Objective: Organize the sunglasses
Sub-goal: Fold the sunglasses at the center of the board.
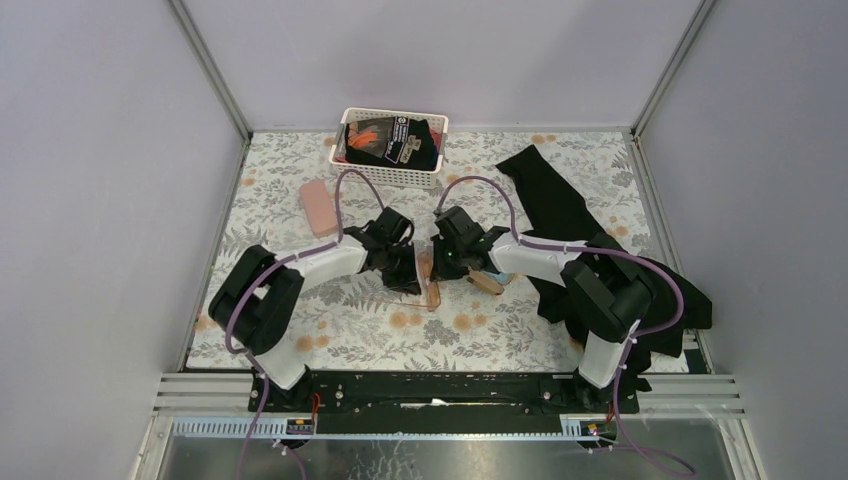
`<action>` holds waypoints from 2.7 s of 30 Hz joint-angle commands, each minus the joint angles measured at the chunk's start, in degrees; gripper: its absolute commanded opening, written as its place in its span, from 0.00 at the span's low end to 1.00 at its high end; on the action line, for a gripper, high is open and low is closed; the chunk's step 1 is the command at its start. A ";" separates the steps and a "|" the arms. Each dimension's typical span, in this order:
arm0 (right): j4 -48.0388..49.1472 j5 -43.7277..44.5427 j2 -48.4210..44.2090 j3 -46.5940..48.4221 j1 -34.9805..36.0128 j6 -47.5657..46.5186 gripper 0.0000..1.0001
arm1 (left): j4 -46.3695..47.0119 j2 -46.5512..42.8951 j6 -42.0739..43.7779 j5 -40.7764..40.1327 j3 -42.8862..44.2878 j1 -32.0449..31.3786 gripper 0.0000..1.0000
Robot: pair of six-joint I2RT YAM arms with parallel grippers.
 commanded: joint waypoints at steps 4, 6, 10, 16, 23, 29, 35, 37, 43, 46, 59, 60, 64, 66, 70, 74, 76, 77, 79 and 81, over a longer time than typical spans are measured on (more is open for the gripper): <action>-1.64 6.39 -4.37 -2.70 0.47 0.16 0.08 | 0.28 -5.74 0.22 -1.83 -5.24 3.87 0.16; -2.29 8.71 -4.58 -2.69 0.51 0.02 0.10 | -1.05 -7.73 0.53 -2.97 -6.11 4.91 0.17; -2.87 9.56 -4.84 -2.52 0.70 -0.26 0.20 | -3.84 -13.03 0.83 -5.41 -6.56 6.93 0.17; -2.87 8.91 -6.71 -2.08 0.94 0.59 0.47 | -9.53 -19.33 2.05 -9.38 -5.30 10.22 0.19; -2.82 9.62 -6.77 -0.44 2.50 0.88 0.59 | -13.22 -24.51 2.19 -11.51 -5.29 12.10 0.20; -2.37 9.53 -6.51 -0.01 3.31 1.26 0.61 | -13.95 -26.83 1.83 -10.33 -5.68 12.35 0.20; -3.65 10.55 -9.17 -0.08 3.46 0.84 0.59 | -13.69 -27.67 2.38 -7.59 -6.10 12.33 0.20; -4.03 11.68 -11.64 -0.50 3.42 0.35 0.59 | -13.09 -28.69 2.53 -6.00 -6.69 12.33 0.20; -3.88 14.70 -19.47 -3.27 3.39 -3.27 0.58 | -11.95 -32.01 3.52 -1.46 -7.36 12.25 0.21; -2.87 13.84 -23.81 -5.63 3.32 -4.93 0.55 | -11.86 -33.32 4.18 0.21 -6.95 11.89 0.21; 12.87 -8.79 -30.69 -17.79 3.36 -15.82 0.61 | -10.09 -31.60 3.24 0.99 -5.06 9.62 0.22; 13.67 -8.42 -29.92 -17.99 3.33 -15.86 0.61 | -10.00 -31.20 3.22 0.91 -4.81 9.42 0.22; 17.96 -8.75 -27.45 -18.46 3.25 -15.77 0.55 | -9.58 -30.08 3.08 0.38 -4.28 8.53 0.22; 19.61 -10.24 -25.48 -18.30 2.91 -15.55 0.49 | -9.18 -29.71 2.96 0.28 -4.27 8.32 0.22; 22.67 -13.66 -21.73 -17.95 2.03 -13.92 0.38 | -8.92 -28.91 2.79 0.16 -4.14 7.82 0.22; 23.96 -16.96 -18.86 -16.56 1.33 -12.73 0.24 | -8.75 -28.64 2.60 -0.43 -4.23 7.59 0.22; 23.59 -18.93 -17.04 -15.30 1.12 -12.13 0.17 | -8.70 -28.39 2.61 -0.63 -4.25 7.59 0.22; 23.41 -19.63 -16.04 -14.78 0.90 -11.39 0.13 | -8.70 -28.19 2.70 -0.64 -4.27 7.61 0.22; 21.40 -21.82 -13.50 -12.31 0.07 -9.69 0.06 | -8.69 -27.95 2.69 -0.79 -4.19 7.59 0.22; 18.49 -24.22 -10.79 -9.94 -0.51 -8.37 0.03 | -8.75 -27.84 2.71 -1.08 -4.05 7.59 0.22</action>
